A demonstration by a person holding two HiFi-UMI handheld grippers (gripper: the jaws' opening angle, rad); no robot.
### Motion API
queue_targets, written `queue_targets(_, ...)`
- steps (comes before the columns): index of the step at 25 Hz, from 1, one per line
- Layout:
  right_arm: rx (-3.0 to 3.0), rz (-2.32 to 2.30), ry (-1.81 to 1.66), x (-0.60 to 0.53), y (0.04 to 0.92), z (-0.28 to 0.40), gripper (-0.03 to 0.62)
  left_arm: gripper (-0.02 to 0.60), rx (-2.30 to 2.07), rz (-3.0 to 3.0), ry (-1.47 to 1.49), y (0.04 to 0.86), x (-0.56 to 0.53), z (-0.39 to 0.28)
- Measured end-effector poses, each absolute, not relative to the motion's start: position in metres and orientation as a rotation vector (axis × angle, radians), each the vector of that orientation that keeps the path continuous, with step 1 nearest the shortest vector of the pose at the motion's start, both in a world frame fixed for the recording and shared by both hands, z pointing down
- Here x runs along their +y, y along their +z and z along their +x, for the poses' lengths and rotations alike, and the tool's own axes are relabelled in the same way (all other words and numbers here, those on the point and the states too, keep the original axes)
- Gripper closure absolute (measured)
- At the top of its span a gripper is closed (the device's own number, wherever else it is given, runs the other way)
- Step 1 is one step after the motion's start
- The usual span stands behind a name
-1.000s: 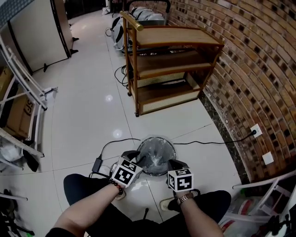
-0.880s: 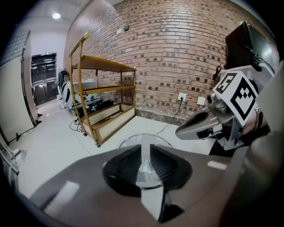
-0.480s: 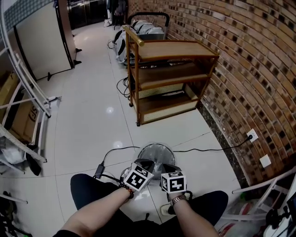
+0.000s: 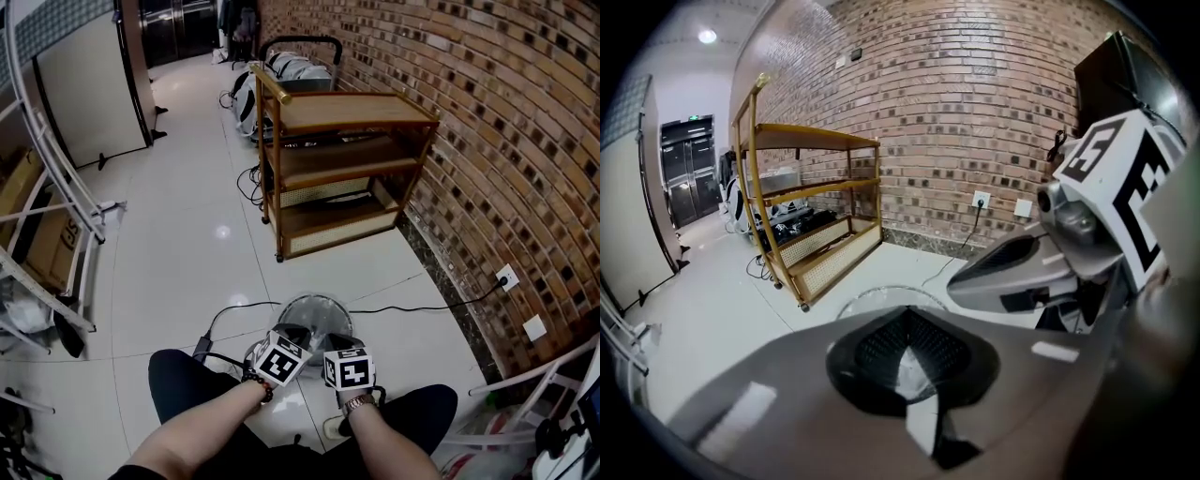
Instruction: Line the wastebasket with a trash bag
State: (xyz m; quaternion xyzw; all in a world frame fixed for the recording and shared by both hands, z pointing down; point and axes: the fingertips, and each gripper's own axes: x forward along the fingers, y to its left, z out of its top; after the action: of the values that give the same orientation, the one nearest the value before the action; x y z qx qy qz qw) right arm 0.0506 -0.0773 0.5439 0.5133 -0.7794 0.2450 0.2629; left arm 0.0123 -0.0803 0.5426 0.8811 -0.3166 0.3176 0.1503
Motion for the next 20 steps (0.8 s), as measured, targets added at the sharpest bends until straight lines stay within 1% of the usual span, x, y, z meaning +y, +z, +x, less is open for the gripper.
queue_targets(20,-2.115,1.377,0.637,-0.0749,0.5392,0.0475,0.594,0.578,-0.908,2.515,0.883,0.5376,-0.0783,0.0171)
